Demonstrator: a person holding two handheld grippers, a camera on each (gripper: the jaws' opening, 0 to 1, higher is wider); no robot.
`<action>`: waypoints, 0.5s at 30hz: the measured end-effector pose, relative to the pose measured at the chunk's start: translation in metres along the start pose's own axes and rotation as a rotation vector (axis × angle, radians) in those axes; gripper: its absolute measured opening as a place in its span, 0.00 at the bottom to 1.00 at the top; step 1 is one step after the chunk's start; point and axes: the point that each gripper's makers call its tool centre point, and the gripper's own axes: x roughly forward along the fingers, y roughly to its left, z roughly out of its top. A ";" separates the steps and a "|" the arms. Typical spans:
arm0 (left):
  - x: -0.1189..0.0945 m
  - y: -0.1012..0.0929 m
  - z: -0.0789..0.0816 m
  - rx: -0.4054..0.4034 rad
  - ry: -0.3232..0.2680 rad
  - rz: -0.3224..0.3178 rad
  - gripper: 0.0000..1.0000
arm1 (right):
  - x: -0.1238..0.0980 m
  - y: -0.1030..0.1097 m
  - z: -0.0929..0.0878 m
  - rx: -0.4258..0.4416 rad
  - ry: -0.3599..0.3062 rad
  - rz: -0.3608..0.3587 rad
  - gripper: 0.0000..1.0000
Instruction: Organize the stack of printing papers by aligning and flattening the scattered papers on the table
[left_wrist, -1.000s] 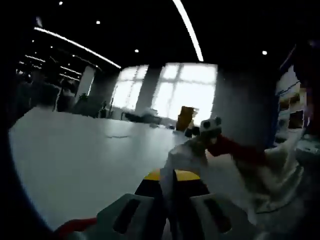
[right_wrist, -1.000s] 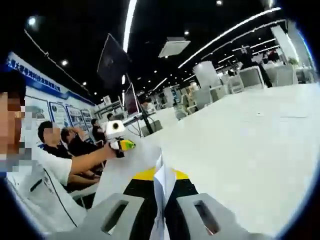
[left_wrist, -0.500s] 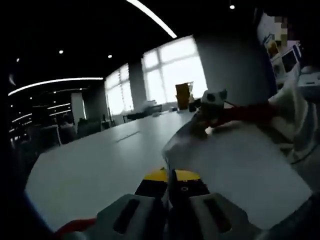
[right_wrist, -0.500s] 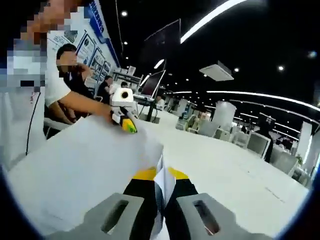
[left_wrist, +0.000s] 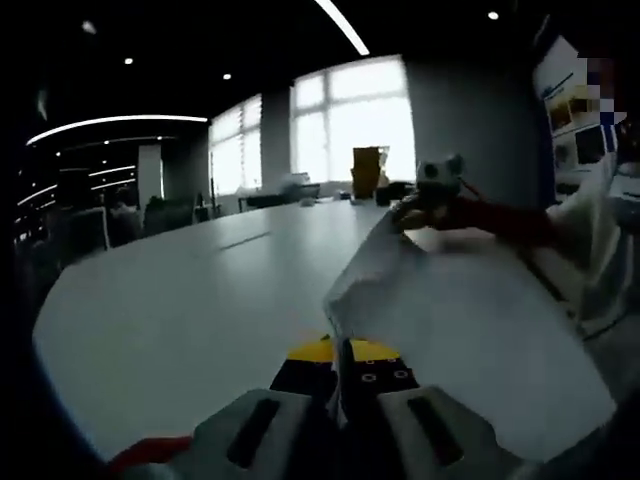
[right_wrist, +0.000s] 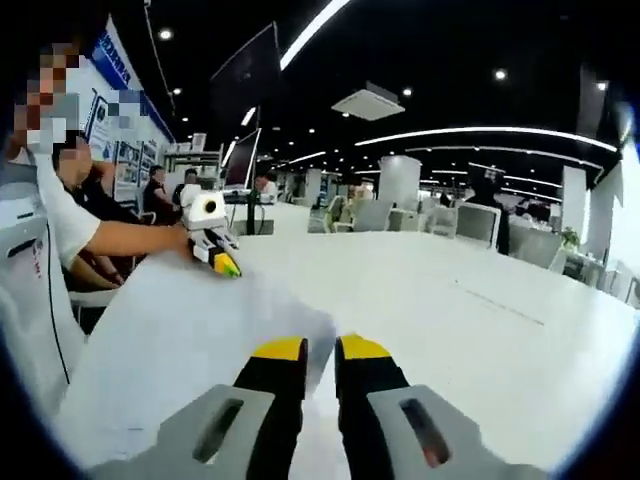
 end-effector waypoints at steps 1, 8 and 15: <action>0.000 0.000 0.000 -0.001 0.001 -0.002 0.05 | -0.008 -0.005 0.008 -0.009 -0.016 -0.027 0.00; 0.003 0.003 -0.001 -0.011 0.011 -0.028 0.05 | 0.046 0.077 0.024 -0.142 0.071 0.177 0.05; 0.002 0.004 -0.002 -0.026 0.017 -0.039 0.05 | 0.098 0.077 -0.035 -0.007 0.224 0.191 0.00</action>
